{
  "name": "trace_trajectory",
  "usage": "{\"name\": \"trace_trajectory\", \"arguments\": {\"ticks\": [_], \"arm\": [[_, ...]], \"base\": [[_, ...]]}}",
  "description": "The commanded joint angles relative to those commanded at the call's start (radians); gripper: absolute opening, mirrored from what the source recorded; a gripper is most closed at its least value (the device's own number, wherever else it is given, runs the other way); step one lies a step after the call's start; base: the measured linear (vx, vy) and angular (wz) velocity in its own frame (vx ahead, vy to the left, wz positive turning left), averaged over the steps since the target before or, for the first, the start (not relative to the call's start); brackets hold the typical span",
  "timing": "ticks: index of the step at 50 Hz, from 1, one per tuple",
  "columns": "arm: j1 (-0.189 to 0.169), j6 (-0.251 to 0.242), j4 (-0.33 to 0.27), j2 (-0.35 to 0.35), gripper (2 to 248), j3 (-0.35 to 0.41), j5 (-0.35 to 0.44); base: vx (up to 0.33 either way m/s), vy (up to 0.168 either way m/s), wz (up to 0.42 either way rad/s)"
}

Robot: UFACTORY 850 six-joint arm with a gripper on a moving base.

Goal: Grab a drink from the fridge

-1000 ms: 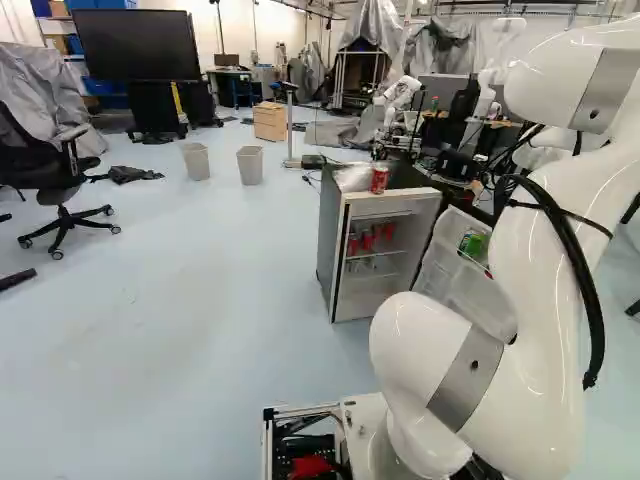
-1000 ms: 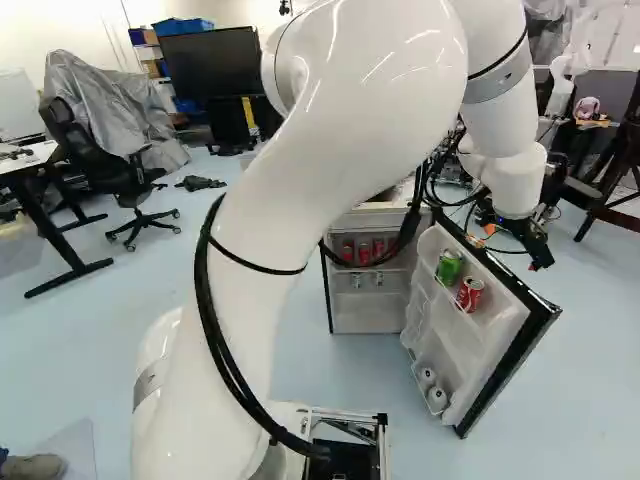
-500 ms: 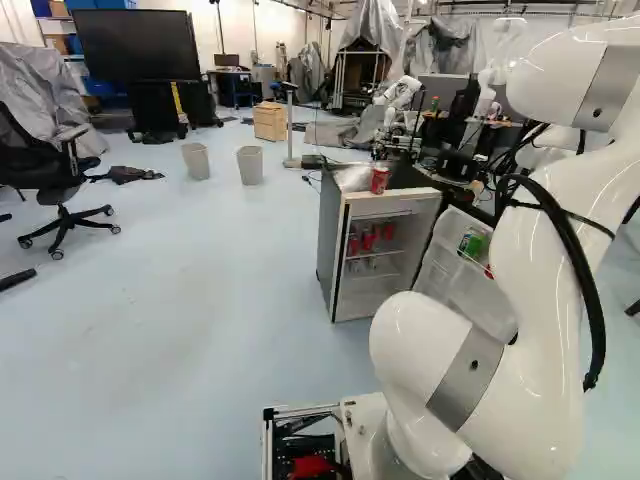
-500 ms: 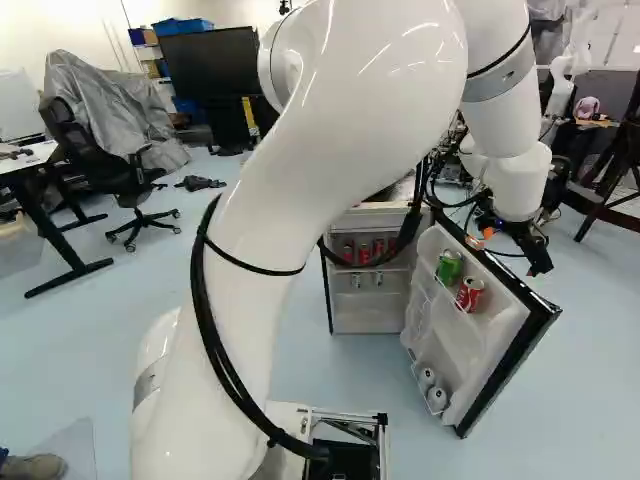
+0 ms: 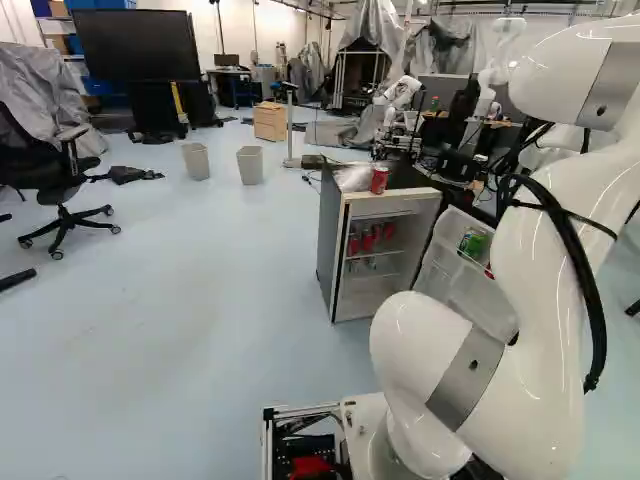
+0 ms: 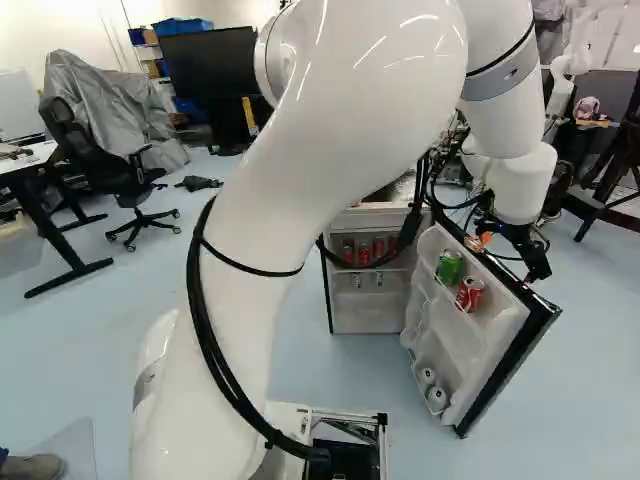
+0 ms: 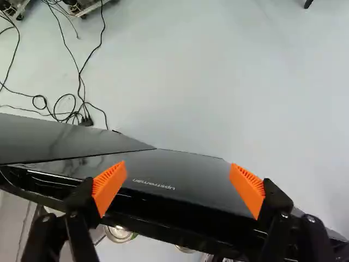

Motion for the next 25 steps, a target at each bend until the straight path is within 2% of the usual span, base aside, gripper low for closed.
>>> {"name": "trace_trajectory", "arguments": {"ticks": [25], "arm": [[-0.014, 0.000, -0.007, 0.014, 247, 0.019, -0.055]], "base": [[0.000, 0.000, 0.000]]}}
